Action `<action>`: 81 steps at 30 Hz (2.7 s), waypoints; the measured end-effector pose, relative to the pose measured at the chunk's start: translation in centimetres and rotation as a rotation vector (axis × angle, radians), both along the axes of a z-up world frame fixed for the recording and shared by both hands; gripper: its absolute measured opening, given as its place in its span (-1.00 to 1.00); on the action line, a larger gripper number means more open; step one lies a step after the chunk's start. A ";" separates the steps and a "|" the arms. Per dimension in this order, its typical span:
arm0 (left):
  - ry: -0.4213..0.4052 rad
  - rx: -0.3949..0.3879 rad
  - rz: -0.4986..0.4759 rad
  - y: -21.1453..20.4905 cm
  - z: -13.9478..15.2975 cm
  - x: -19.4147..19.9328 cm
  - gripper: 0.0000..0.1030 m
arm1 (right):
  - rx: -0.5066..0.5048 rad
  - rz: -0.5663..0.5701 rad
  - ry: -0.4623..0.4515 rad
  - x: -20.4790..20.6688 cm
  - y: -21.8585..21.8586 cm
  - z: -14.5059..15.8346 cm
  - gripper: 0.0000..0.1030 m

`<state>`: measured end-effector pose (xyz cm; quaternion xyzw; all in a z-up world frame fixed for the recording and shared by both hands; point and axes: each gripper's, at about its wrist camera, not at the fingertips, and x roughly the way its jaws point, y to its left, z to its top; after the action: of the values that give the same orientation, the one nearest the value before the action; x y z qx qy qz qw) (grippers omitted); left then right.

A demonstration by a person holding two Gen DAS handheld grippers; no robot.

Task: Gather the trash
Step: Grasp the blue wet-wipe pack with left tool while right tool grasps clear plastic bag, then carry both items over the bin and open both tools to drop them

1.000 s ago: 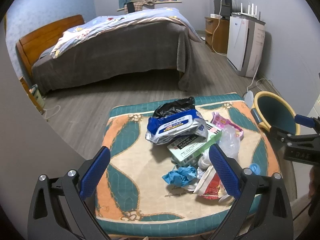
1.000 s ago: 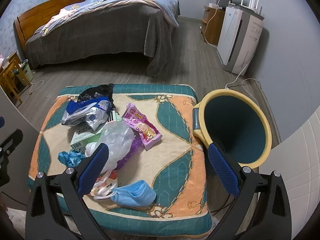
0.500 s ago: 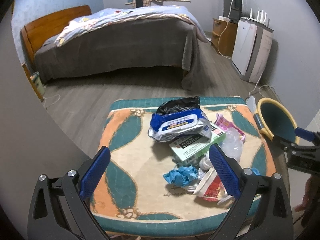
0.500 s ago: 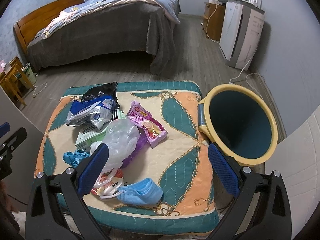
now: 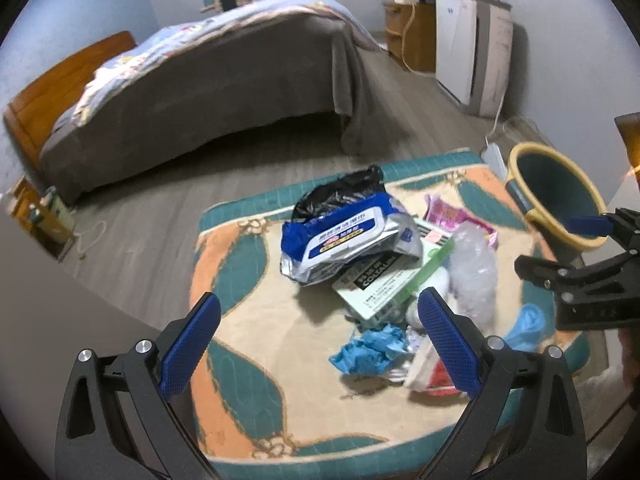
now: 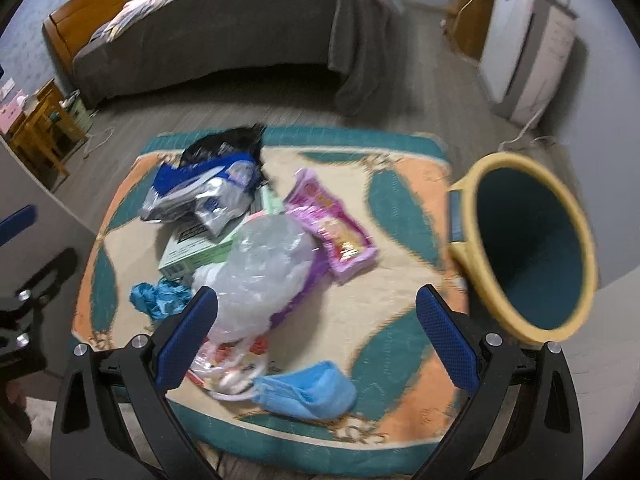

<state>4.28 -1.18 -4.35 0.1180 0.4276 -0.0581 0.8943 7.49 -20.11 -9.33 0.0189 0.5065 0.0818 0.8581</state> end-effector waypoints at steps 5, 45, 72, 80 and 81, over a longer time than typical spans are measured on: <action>0.051 -0.012 -0.005 1.0 -2.8 4.0 0.86 | -0.006 0.048 0.041 1.7 1.9 -1.4 0.75; 0.012 -0.106 -0.216 -5.0 3.7 8.6 -0.84 | 0.126 -0.125 -0.074 3.0 -15.0 7.0 -0.67; 0.121 -0.197 -0.596 -30.9 0.0 10.8 -0.11 | 0.014 -0.570 -0.077 3.1 -28.6 1.1 0.20; 0.020 -0.193 -0.493 -26.7 2.2 11.0 0.82 | 0.008 -0.562 -0.085 3.2 -28.4 1.0 0.88; 0.006 -0.186 -0.478 -26.0 2.6 10.9 0.83 | 0.008 -0.556 -0.089 3.3 -28.3 1.0 0.89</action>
<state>15.22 -27.14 -1.76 0.1330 0.3830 -0.3074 0.8609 10.75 -48.37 -8.34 0.1571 0.4432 -0.1541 0.8690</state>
